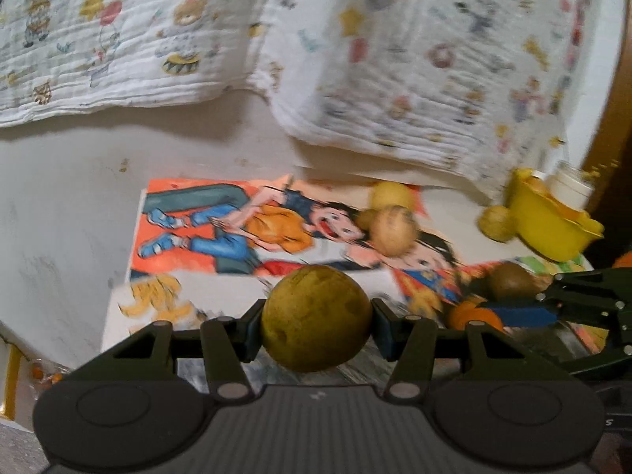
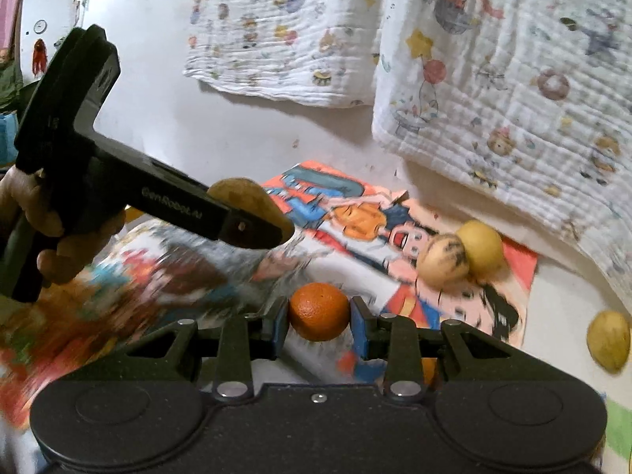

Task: Organize fruits
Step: 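Carry both fruits over the metal tray and open both tools to release them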

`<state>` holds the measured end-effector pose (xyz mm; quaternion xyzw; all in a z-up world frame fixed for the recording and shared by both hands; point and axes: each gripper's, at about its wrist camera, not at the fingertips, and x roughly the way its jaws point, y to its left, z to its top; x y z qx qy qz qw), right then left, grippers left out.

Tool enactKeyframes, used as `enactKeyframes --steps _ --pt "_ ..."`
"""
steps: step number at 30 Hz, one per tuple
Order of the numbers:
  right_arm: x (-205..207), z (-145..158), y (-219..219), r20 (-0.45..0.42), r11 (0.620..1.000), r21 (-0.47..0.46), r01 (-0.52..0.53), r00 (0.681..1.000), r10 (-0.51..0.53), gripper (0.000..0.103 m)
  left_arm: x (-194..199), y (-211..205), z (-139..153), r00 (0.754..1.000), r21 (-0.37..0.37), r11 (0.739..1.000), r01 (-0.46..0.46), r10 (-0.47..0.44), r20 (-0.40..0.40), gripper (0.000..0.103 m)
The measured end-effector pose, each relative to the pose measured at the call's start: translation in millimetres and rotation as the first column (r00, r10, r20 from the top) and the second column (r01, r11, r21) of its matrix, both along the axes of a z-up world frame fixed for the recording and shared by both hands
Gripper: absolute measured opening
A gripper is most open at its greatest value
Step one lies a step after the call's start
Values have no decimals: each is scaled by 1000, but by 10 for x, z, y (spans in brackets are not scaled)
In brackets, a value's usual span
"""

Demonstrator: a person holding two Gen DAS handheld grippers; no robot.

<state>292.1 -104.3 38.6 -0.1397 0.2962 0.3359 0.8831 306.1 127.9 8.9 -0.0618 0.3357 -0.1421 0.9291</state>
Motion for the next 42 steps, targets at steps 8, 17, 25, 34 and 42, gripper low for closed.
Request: enactKeyframes --steps 8,17,25,34,42 --pt "-711 -71 -281 -18 1000 -20 -5 1000 5 35 -714 -349 32 997 -27 996 82 -81 19 58" --pt "-1233 -200 -492 -58 999 -35 21 998 -23 35 -1225 -614 -79 986 -19 986 165 -165 23 58" --pt "-1438 -241 -612 -74 999 -30 43 996 -45 35 -1551 -824 -197 971 45 970 237 -238 26 58" --pt "-1509 -292 -692 -74 997 -35 74 994 -77 35 -1717 -949 -304 966 129 961 245 -253 49 59" --pt "-1515 -318 -757 -81 995 -26 100 992 -102 36 -1727 -955 -383 972 131 965 227 -234 38 59"
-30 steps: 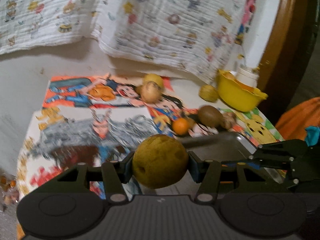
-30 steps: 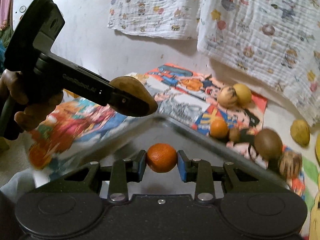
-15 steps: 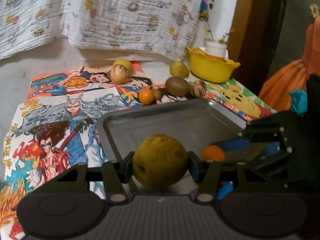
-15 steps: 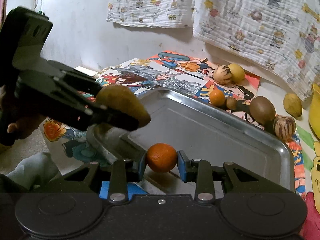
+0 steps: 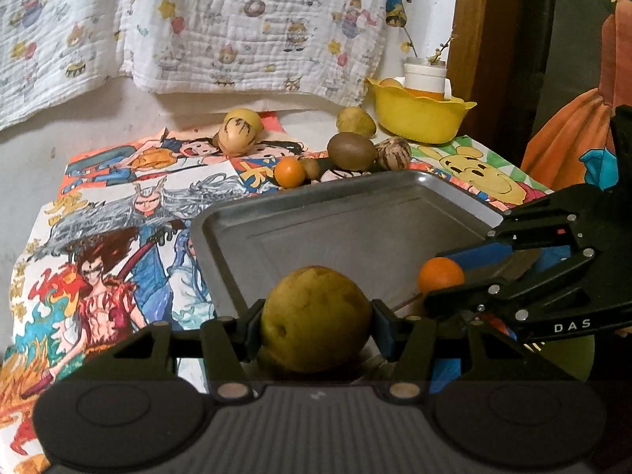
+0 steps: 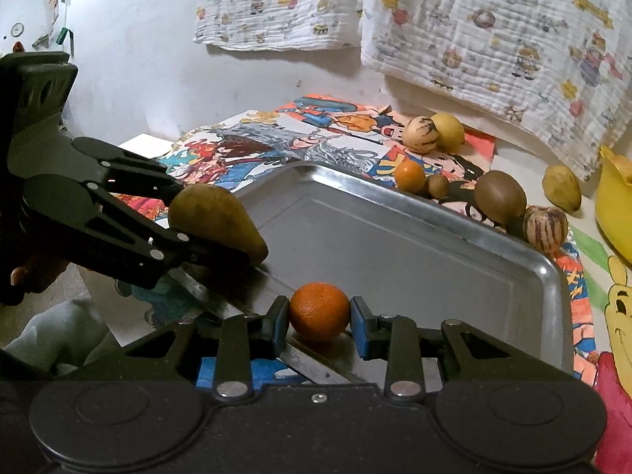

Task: Organize fruits
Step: 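Carry both fruits over the metal tray and open both tools to release them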

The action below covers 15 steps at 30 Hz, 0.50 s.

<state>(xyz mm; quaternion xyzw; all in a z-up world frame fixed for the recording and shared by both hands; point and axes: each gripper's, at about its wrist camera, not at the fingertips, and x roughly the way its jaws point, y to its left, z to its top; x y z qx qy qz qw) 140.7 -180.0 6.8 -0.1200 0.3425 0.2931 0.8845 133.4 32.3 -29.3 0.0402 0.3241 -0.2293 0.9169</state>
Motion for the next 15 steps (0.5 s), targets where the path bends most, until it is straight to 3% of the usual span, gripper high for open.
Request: enactKeyframes --steps 7,15 --pt "-13 0 -53 -1 1000 21 23 1000 -23 39 -61 -15 -6 1000 24 1000 -8 8 5 60" --pt "-119 58 -138 12 997 56 46 999 -47 58 -238 29 115 997 28 999 -16 13 76 78"
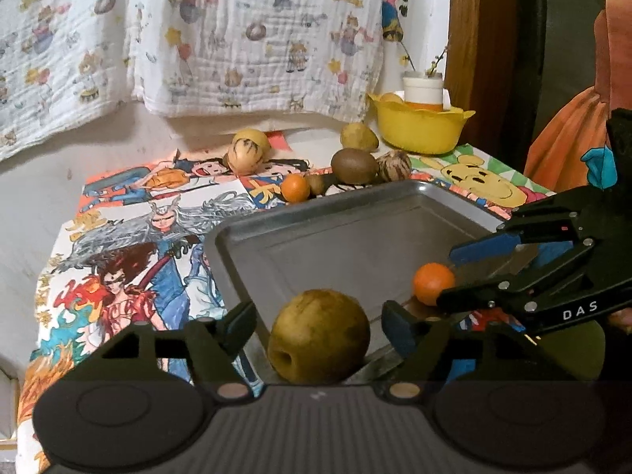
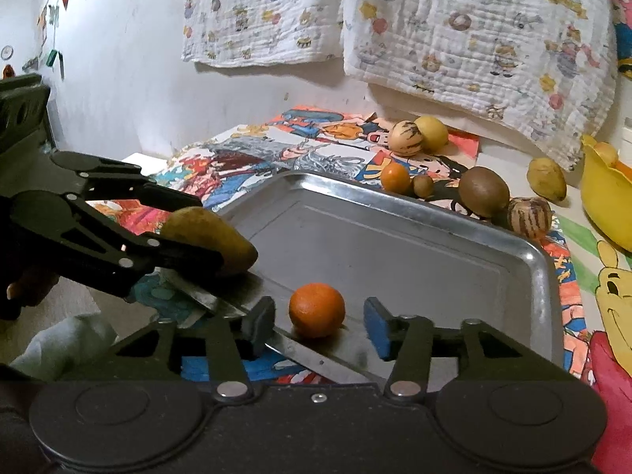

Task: Organize fruits
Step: 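Carry both fruits over the metal tray and open both tools to release them, then move the left tool to another small orange while the right tool approaches a brown kiwi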

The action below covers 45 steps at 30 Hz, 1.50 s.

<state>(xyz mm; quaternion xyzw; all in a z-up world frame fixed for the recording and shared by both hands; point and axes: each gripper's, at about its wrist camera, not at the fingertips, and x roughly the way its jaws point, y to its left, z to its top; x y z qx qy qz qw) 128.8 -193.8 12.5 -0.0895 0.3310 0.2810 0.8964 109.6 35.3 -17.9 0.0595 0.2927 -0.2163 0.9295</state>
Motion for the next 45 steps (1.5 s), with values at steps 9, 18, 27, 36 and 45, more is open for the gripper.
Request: enactKeyframes --steps 9,18,27,36,45 --pt "-232 113 -83 23 1000 4 17 1000 -17 96 -231 145 62 1000 15 1000 -6 6 16 101" --pt "-284 151 -221 18 991 -52 121 993 -120 102 -216 403 84 997 57 996 -65 67 -32 102" --pt "-46 136 -319 22 970 -87 227 974 -226 102 101 698 189 978 50 980 -195 198 -66 103" --pt "253 149 -364 64 968 -68 241 970 -237 102 591 742 239 952 33 962 -271 273 -142 103" --pt "794 252 -409 127 975 -75 211 971 -201 102 1139 355 385 977 79 977 -197 203 -70 103"
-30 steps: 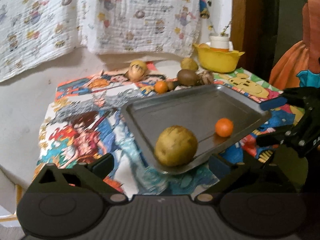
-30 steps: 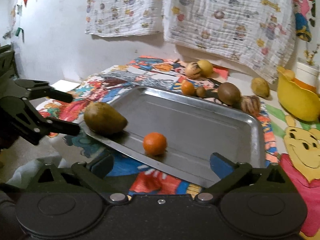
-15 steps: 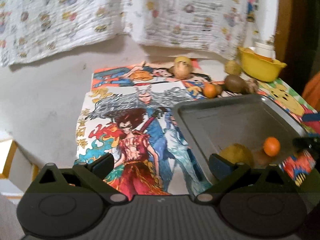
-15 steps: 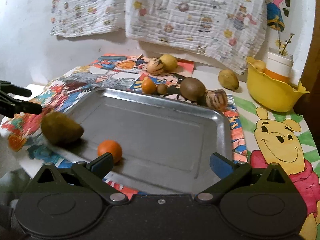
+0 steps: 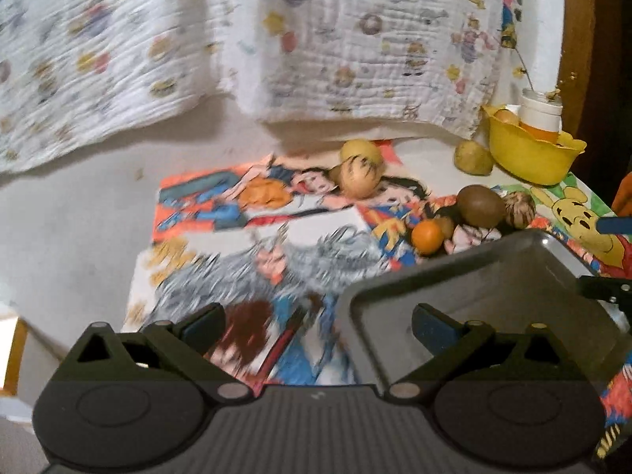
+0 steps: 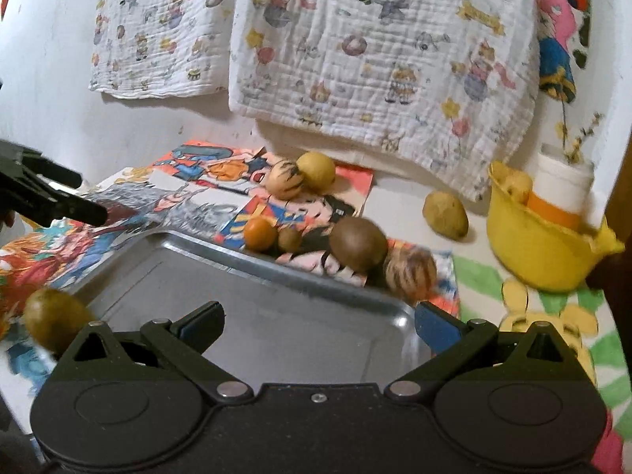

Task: Organize fruits
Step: 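Move the left tool to another small orange while the right tool approaches a brown kiwi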

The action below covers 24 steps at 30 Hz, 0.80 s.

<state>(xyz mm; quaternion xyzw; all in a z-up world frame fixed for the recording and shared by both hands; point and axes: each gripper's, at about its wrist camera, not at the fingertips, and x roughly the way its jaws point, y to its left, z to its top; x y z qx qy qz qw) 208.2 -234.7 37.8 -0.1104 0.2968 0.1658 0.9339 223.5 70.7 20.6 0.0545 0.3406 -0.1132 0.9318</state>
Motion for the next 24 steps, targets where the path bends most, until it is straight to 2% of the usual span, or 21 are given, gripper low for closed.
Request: enactKeyframes --steps 6,13,24 --pt "385 -27 -15 19 996 -85 -16 1000 17 102 305 -349 -24 994 19 994 103 -104 19 103" --pt "839 -102 -46 11 992 -109 -58 998 59 102 606 -718 -156 975 50 974 219 -221 31 103" --pt "1368 -296 -5 -31 968 -158 -193 981 191 97 954 -876 -402 944 67 942 329 -330 -2 102"
